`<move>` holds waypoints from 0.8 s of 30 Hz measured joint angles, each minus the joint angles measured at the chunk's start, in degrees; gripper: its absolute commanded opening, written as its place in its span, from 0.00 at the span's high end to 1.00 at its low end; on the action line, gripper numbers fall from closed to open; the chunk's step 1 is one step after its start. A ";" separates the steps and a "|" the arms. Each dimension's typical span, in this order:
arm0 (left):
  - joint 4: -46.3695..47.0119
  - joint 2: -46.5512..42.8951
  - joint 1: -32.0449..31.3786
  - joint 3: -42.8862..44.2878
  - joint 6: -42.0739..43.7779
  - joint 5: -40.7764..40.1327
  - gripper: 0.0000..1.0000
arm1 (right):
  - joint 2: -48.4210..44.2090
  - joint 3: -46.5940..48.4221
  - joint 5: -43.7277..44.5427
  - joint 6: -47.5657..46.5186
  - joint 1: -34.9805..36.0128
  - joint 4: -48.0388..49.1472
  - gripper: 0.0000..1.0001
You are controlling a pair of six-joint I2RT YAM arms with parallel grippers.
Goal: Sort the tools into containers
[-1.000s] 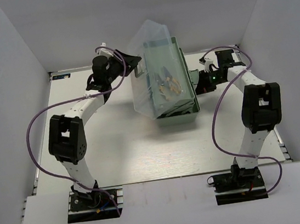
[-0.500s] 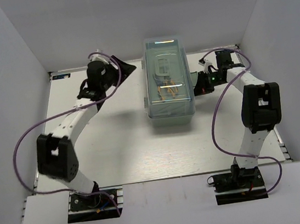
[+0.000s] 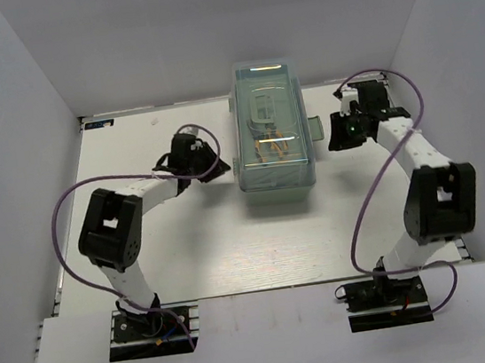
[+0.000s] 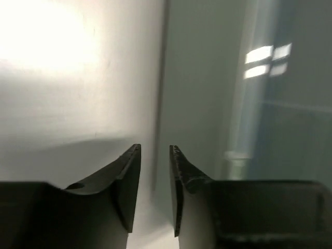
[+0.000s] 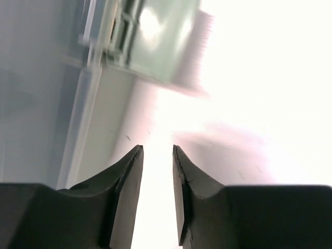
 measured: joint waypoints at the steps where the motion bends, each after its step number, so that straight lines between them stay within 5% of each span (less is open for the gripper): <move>1: -0.31 1.53 -0.44 -0.26 0.22 0.50 0.64 | -2.69 -1.66 1.42 -0.31 -0.20 0.39 0.63; 6: 1.18 3.78 -2.86 -0.37 1.01 4.74 0.65 | -10.80 -6.32 4.28 -0.87 -1.03 1.79 0.63; 17: 3.37 4.39 -4.39 -0.37 3.50 8.22 0.62 | -13.38 -11.37 4.15 -0.63 -4.33 2.34 0.61; 18: 2.73 4.26 -4.55 -0.37 3.65 7.72 0.59 | -13.88 -11.47 4.35 -0.63 -4.52 2.38 0.58; 20: 0.66 3.58 -4.70 -0.39 3.65 5.62 0.48 | -15.23 -11.89 4.94 -0.48 -4.70 2.51 0.21; 21: -1.20 2.60 -4.74 -0.57 3.67 3.78 0.33 | -16.15 -12.22 5.44 -0.48 -4.74 2.51 0.09; 24: -7.91 -3.28 -4.79 -2.03 4.63 -3.37 0.14 | -20.26 -14.78 6.05 -0.98 -4.83 4.07 0.09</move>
